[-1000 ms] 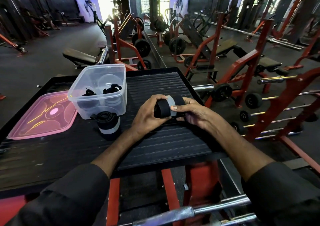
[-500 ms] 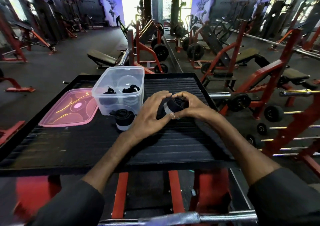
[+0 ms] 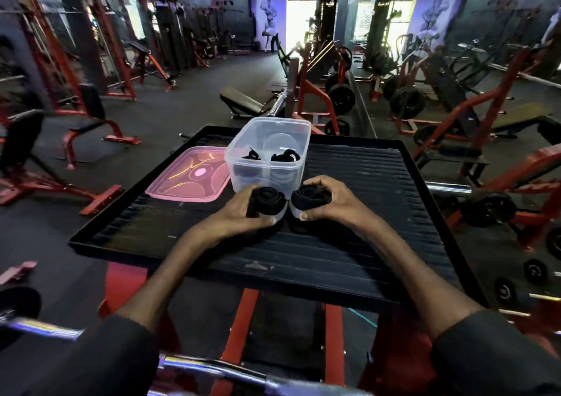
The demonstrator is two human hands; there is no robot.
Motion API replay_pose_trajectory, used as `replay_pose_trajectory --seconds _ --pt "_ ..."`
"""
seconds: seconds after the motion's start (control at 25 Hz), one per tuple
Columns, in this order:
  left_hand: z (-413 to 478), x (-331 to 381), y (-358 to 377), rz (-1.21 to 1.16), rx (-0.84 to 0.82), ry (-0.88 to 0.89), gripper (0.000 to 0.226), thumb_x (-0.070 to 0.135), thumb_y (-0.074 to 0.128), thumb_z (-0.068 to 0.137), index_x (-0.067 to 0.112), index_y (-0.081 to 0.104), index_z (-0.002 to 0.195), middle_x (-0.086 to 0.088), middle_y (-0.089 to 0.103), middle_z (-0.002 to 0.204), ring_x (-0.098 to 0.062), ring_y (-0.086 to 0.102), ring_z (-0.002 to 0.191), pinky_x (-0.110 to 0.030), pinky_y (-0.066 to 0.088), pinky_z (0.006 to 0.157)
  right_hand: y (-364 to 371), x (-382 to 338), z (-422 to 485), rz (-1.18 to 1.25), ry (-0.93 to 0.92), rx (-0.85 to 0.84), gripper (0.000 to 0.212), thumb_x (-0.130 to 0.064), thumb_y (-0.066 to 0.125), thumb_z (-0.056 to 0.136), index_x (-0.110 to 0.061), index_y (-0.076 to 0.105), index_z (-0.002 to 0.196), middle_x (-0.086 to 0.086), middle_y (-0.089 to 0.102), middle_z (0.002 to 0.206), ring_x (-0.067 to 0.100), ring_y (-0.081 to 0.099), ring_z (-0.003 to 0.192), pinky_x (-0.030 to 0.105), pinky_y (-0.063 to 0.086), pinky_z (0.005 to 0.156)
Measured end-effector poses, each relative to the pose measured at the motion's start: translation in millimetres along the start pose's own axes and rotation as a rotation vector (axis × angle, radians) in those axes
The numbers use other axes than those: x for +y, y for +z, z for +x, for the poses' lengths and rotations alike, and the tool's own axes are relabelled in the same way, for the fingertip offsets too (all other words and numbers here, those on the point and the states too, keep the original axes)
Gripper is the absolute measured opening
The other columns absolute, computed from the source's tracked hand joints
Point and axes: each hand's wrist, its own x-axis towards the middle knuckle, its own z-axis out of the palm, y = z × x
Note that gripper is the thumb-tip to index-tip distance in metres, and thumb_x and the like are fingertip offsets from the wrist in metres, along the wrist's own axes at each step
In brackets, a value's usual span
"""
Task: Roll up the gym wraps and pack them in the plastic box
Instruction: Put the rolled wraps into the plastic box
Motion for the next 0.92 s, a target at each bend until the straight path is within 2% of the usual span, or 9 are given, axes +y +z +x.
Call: replay_pose_trajectory --seconds 0.08,0.16,0.24,0.4,0.48,0.6,0.68,0.8,0.92 --pt "6 -10 2 -0.010 -0.049 0.042 0.072 0.015 0.081 0.084 0.038 0.036 0.135 0.018 0.044 0.138 0.026 0.039 0.124 -0.017 0.031 0.117 6 0 1 0.011 0.004 -0.013 0.061 -0.009 0.093 0.062 -0.021 0.067 0.115 -0.007 0.072 0.109 0.002 0.067 0.101 0.019 0.052 0.090" --pt "12 -14 1 -0.012 -0.040 0.051 0.075 0.019 0.084 0.082 0.028 0.037 0.141 0.008 0.048 0.142 0.010 0.043 0.131 -0.025 0.034 0.118 9 1 2 0.018 0.002 -0.017 0.061 -0.011 0.094 0.061 -0.024 0.067 0.115 -0.007 0.073 0.110 0.006 0.068 0.105 0.024 0.053 0.094" --pt "16 -17 -1 -0.002 -0.017 0.060 0.076 0.027 0.088 0.078 0.025 0.043 0.138 0.008 0.055 0.137 0.001 0.051 0.129 -0.032 0.042 0.114 10 1 3 0.019 -0.002 -0.009 0.061 -0.013 0.094 0.060 -0.024 0.068 0.114 -0.006 0.074 0.109 0.007 0.069 0.105 0.027 0.053 0.095" --pt "8 -13 -6 0.041 0.096 0.099 0.071 0.028 0.096 0.065 0.027 0.056 0.123 0.012 0.069 0.118 0.001 0.066 0.109 -0.032 0.053 0.102 7 -8 0 0.049 -0.006 0.010 0.061 -0.011 0.095 0.059 -0.025 0.069 0.113 -0.006 0.075 0.106 0.006 0.070 0.101 0.025 0.052 0.090" --pt "1 -7 -13 0.040 0.169 0.150 0.068 0.023 0.096 0.063 0.026 0.058 0.119 0.015 0.068 0.114 0.008 0.065 0.103 -0.024 0.054 0.098 3 -21 4 0.063 -0.047 0.043 0.062 -0.011 0.096 0.058 -0.024 0.070 0.113 -0.005 0.075 0.108 0.009 0.070 0.104 0.027 0.053 0.093" --pt "2 14 -40 -0.045 0.305 0.221 0.068 0.021 0.096 0.063 0.024 0.057 0.119 0.015 0.068 0.111 0.011 0.065 0.098 -0.009 0.051 0.088 -3 -54 22 0.075 -0.147 0.115 0.062 -0.008 0.096 0.061 -0.017 0.068 0.116 -0.006 0.072 0.113 0.003 0.068 0.106 0.017 0.051 0.089" --pt "14 31 -69 -0.058 0.382 0.299 0.071 0.034 0.095 0.062 0.023 0.056 0.121 0.010 0.069 0.114 0.002 0.067 0.105 -0.015 0.052 0.093 -7 -75 43 0.068 -0.203 0.180 0.063 -0.015 0.096 0.062 -0.019 0.067 0.118 -0.002 0.068 0.122 0.003 0.065 0.112 0.017 0.051 0.091" --pt "53 43 -109 -0.001 0.431 0.349 0.076 0.044 0.092 0.064 0.015 0.056 0.124 0.005 0.069 0.120 -0.007 0.065 0.114 -0.026 0.052 0.099 -12 -91 86 0.014 -0.205 0.281 0.070 -0.033 0.096 0.058 -0.022 0.065 0.120 -0.001 0.066 0.126 0.014 0.062 0.119 0.031 0.052 0.099" --pt "102 40 -131 0.043 0.441 0.342 0.076 0.050 0.090 0.064 0.010 0.056 0.118 0.001 0.070 0.117 -0.012 0.065 0.111 -0.037 0.053 0.099 -12 -96 130 -0.065 -0.123 0.327 0.069 -0.027 0.095 0.058 -0.017 0.064 0.119 0.001 0.067 0.120 0.018 0.064 0.112 0.034 0.054 0.091"
